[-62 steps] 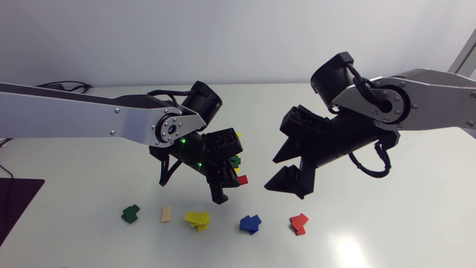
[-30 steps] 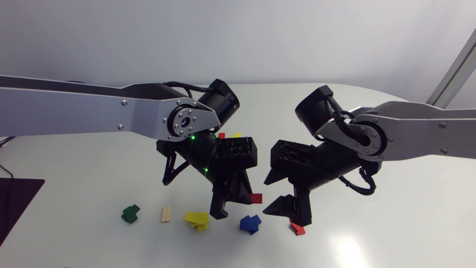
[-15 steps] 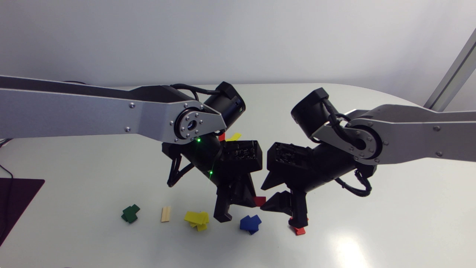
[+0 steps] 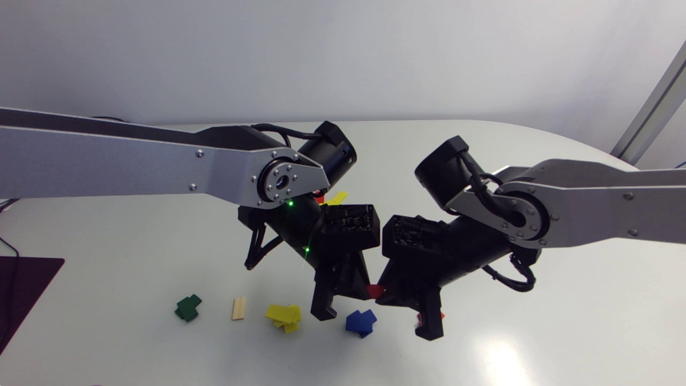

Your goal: Take domino bricks one by one from the mixed stack on the table and place each onto the existing stack of the same color.

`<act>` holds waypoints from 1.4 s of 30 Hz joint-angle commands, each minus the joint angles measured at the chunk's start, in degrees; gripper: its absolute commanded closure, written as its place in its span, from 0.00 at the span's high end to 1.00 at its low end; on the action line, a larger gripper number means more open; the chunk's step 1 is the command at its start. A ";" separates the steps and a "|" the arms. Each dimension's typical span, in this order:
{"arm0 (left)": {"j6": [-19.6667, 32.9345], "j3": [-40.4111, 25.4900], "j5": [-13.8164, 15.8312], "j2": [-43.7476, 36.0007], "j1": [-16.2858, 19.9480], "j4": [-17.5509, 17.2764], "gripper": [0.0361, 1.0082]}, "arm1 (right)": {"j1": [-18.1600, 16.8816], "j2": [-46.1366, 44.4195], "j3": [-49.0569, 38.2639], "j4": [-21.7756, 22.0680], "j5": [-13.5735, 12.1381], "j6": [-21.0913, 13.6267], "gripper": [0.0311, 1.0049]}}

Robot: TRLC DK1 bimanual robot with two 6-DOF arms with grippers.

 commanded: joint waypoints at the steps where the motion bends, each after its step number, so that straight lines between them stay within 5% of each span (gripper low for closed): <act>1: 0.19 1.89 0.97 1.72 -1.00 -0.82 0.26 | 0.53 -1.28 -1.26 0.43 0.45 0.68 0.23; 8: -1.13 3.21 1.05 2.16 -1.27 -0.82 0.28 | 1.06 -2.60 -1.78 0.51 0.89 1.12 0.18; 9: -1.39 3.47 1.05 2.07 -1.27 -0.99 0.43 | 0.97 -2.51 -1.78 0.51 1.06 1.12 0.18; 11: -1.31 4.09 0.97 1.63 -1.00 -1.87 0.92 | 0.36 -2.60 -1.87 0.60 1.24 1.12 0.18; 12: -1.39 4.35 1.05 1.11 -0.83 -2.14 1.00 | -0.17 -2.60 -1.87 0.51 1.33 0.94 0.18; 26: -2.10 2.59 0.97 -2.23 2.25 -2.57 0.99 | -6.94 -6.11 -5.83 0.43 1.42 -1.43 0.18; 34: -5.00 0.04 0.97 -3.29 3.13 0.77 0.99 | -12.12 -9.28 -11.98 1.31 0.54 -3.45 0.18; 42: -6.40 -2.59 0.97 -4.34 3.39 2.35 0.99 | -13.79 -9.98 -17.60 4.38 0.36 -3.63 0.18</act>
